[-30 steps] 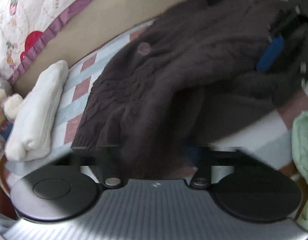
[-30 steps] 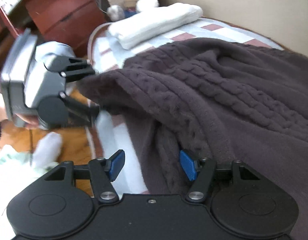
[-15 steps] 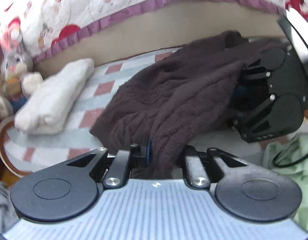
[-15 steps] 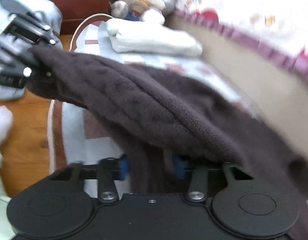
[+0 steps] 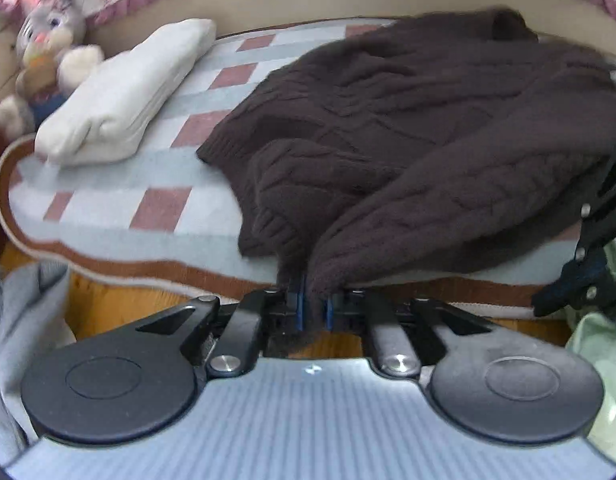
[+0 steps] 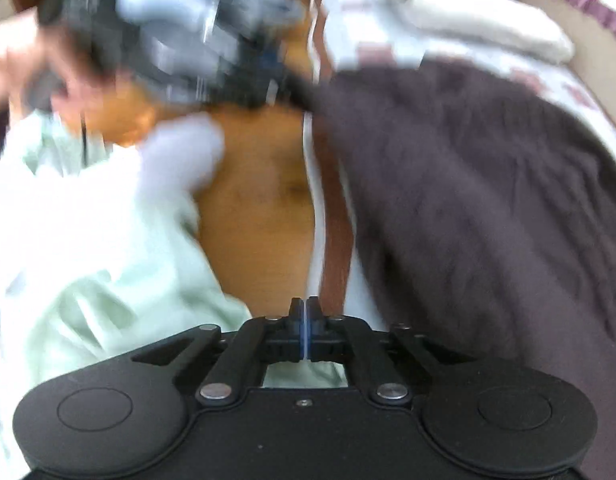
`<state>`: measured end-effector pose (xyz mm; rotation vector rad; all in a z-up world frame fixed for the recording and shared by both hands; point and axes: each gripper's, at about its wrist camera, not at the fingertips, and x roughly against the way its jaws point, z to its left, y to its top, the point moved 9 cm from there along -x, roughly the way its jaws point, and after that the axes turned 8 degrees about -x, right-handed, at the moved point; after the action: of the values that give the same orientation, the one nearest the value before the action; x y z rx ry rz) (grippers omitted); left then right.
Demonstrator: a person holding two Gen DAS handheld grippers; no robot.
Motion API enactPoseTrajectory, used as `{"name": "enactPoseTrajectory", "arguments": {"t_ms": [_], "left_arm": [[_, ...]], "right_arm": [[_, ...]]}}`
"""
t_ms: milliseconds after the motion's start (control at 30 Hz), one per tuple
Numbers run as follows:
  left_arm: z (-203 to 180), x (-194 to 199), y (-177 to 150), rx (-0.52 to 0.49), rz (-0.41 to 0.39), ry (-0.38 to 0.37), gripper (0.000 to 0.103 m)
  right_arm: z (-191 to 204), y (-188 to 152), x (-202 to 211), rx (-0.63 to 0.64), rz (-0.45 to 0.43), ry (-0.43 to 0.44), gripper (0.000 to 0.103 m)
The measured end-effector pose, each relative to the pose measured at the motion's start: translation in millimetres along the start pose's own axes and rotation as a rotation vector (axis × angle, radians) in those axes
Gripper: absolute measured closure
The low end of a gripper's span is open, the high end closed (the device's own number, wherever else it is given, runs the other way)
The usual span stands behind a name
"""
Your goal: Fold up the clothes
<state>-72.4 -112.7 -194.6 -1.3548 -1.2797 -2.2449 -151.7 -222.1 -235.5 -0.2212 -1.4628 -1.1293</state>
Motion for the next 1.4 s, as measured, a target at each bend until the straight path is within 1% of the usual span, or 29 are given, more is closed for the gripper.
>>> {"name": "enactPoseTrajectory", "arguments": {"t_ms": [33,67,100,133,200,233,300,367,400,433,467,500,533,567,600,633,700,833,867,1000,1067,1133,1167,1200,1233,1300,1333,1367,1400], "left_arm": [[2.6,-0.7,-1.5,0.040,-0.007,-0.024,0.091],[5.2,-1.3,-3.0,0.080,-0.015,-0.049,0.091],[7.8,-1.8,-4.3,0.119,-0.022,-0.073,0.091],[10.5,-2.3,-5.6,0.159,-0.030,-0.097,0.091],[16.0,-3.1,-7.9,0.239,-0.045,-0.146,0.091],[18.8,-3.4,-8.9,0.278,-0.052,-0.170,0.091],[24.3,-4.4,-10.0,0.359,-0.068,-0.216,0.091],[28.3,-5.7,-9.0,0.426,-0.081,-0.247,0.091],[30.7,-6.3,-8.1,0.454,-0.088,-0.259,0.091],[33.1,-6.5,-6.8,0.472,-0.092,-0.261,0.091],[34.9,-6.1,-5.8,0.482,-0.093,-0.258,0.091],[37.5,-5.3,-4.3,0.490,-0.099,-0.251,0.089],[40.3,-3.4,-2.7,0.495,-0.112,-0.243,0.085],[43.1,-0.8,-1.7,0.501,-0.129,-0.236,0.064],[47.2,1.4,-1.6,0.506,-0.142,-0.214,0.050],[52.4,3.1,-2.4,0.509,-0.152,-0.178,0.050],[62.0,1.7,-4.8,0.521,-0.150,-0.136,0.050],[73.8,-15.8,-4.1,0.648,-0.126,-0.194,0.049],[74.8,-21.5,-2.6,0.681,-0.127,-0.212,0.046],[83.3,-45.0,0.2,0.847,-0.128,-0.286,0.046],[89.9,-50.8,-0.2,0.961,-0.161,-0.343,0.046],[97.9,-54.0,-2.0,1.084,-0.226,-0.411,0.039],[100.3,-56.5,-3.2,1.128,-0.254,-0.430,0.028],[101.1,-61.5,-4.3,1.161,-0.273,-0.430,0.016],[98.7,-69.9,-5.3,1.167,-0.257,-0.404,0.013],[89.5,-84.6,-3.7,1.137,-0.192,-0.347,0.010],[86.5,-87.1,-1.4,1.129,-0.191,-0.333,0.009],[85.2,-86.8,1.3,1.135,-0.206,-0.335,0.009],[84.1,-89.9,3.2,1.149,-0.200,-0.346,0.009]], "right_arm": [[1.8,12.3,14.7,-0.035,-0.076,0.034,0.093],[3.1,23.4,27.5,-0.065,-0.145,0.066,0.086],[1.8,35.6,38.9,-0.097,-0.207,0.086,0.061],[1.2,45.9,43.7,-0.079,-0.249,0.054,0.044],[0.1,66.3,53.4,-0.037,-0.328,-0.018,0.041],[4.6,72.1,47.1,0.047,-0.312,-0.074,0.034],[5.5,76.2,22.8,0.232,-0.232,-0.213,0.032],[9.3,70.5,-4.3,0.396,-0.174,-0.310,0.033],[12.3,72.2,-15.7,0.445,-0.166,-0.324,0.044],[11.7,73.6,-20.4,0.449,-0.175,-0.307,0.086],[5.7,78.5,-20.4,0.382,-0.187,-0.277,0.096],[0.1,83.3,-12.5,0.289,-0.215,-0.248,0.095],[-9.2,90.8,-0.2,0.184,-0.275,-0.216,0.096],[-16.1,90.8,15.1,0.080,-0.335,-0.197,0.096],[-36.2,89.0,26.3,-0.029,-0.363,-0.203,0.096],[-57.2,86.9,37.3,-0.138,-0.388,-0.210,0.095],[-98.0,71.8,44.5,-0.282,-0.374,-0.244,0.096],[-147.8,42.8,44.4,-0.437,-0.293,-0.403,0.095],[-150.3,39.0,43.5,-0.453,-0.275,-0.411,0.095],[-144.4,35.5,44.6,-0.464,-0.272,-0.392,0.095],[-143.5,35.4,40.3,-0.479,-0.273,-0.375,0.095],[-143.6,36.6,36.5,-0.491,-0.276,-0.361,0.095],[-143.7,37.2,34.6,-0.497,-0.277,-0.354,0.095],[-143.8,37.9,32.7,-0.503,-0.278,-0.347,0.095],[-144.0,37.9,31.8,-0.506,-0.278,-0.344,0.095],[-144.7,37.9,32.5,-0.510,-0.301,-0.367,0.095],[-143.8,38.0,33.2,-0.495,-0.309,-0.387,0.095],[-142.8,38.2,34.0,-0.478,-0.315,-0.406,0.095],[-141.7,38.4,34.8,-0.461,-0.322,-0.426,0.095]]}}
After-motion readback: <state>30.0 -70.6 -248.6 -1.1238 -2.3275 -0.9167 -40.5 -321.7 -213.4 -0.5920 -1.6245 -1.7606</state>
